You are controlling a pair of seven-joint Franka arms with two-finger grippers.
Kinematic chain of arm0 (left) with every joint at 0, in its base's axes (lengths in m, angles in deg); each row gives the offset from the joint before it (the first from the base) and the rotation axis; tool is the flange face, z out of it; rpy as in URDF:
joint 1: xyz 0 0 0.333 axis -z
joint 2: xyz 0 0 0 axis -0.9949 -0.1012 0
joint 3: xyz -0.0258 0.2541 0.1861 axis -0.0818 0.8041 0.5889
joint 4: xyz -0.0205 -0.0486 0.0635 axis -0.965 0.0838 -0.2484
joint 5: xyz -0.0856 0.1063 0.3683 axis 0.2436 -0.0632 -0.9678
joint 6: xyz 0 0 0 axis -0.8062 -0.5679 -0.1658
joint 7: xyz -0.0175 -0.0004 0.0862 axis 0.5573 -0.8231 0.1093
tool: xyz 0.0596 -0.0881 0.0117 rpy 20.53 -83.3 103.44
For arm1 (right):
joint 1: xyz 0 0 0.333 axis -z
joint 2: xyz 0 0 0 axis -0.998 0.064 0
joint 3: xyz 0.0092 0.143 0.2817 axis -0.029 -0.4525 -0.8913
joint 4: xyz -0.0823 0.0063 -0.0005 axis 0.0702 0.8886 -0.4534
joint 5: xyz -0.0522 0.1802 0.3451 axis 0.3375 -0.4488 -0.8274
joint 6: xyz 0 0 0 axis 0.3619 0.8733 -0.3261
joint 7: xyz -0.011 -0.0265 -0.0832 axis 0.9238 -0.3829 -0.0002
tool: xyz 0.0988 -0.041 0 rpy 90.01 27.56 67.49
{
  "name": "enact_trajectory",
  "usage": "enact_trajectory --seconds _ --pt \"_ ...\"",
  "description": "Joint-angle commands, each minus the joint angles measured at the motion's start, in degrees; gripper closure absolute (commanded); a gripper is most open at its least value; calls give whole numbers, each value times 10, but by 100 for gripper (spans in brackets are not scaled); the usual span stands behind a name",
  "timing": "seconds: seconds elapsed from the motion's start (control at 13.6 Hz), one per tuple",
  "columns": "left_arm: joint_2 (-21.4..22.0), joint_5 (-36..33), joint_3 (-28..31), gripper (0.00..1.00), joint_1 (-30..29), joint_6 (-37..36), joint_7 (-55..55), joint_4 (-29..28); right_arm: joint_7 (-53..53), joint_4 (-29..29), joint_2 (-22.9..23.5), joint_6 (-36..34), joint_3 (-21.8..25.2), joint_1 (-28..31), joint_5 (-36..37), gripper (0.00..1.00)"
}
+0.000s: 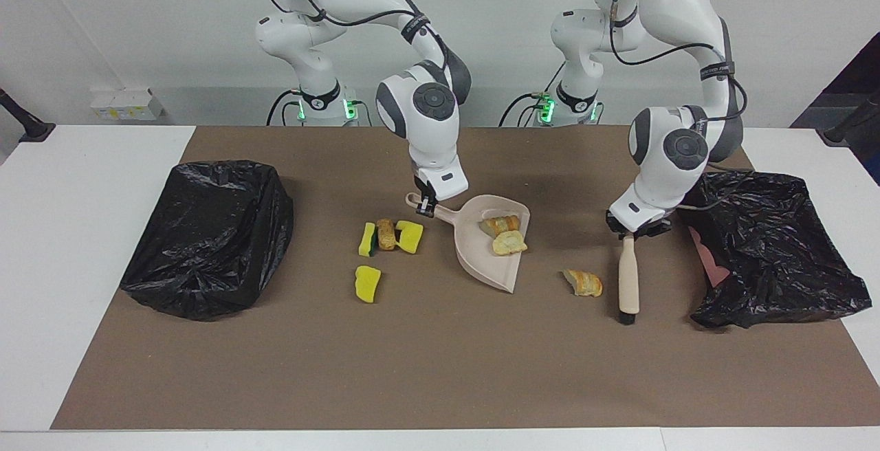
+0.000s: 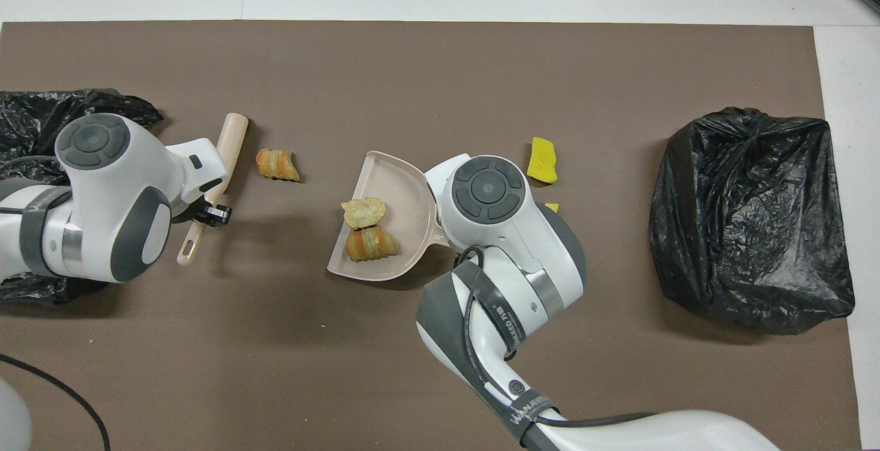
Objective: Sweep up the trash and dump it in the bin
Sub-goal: 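Sweep the bread chunks into the dustpan with the left gripper's brush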
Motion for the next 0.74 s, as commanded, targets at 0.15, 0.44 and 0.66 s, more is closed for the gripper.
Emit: enact_trajectory --seconds 0.15,0.44,0.66 --pt "51 38 3 100 85 -25 7 -69 27 -7 -4 4 -5 -1 -7 100" --pt "61 132 4 100 146 -55 -4 -69 27 -8 -4 4 -5 0 -7 100" --pt "61 161 4 100 170 -79 -43 -46 27 -8 -4 4 -5 0 -7 100"
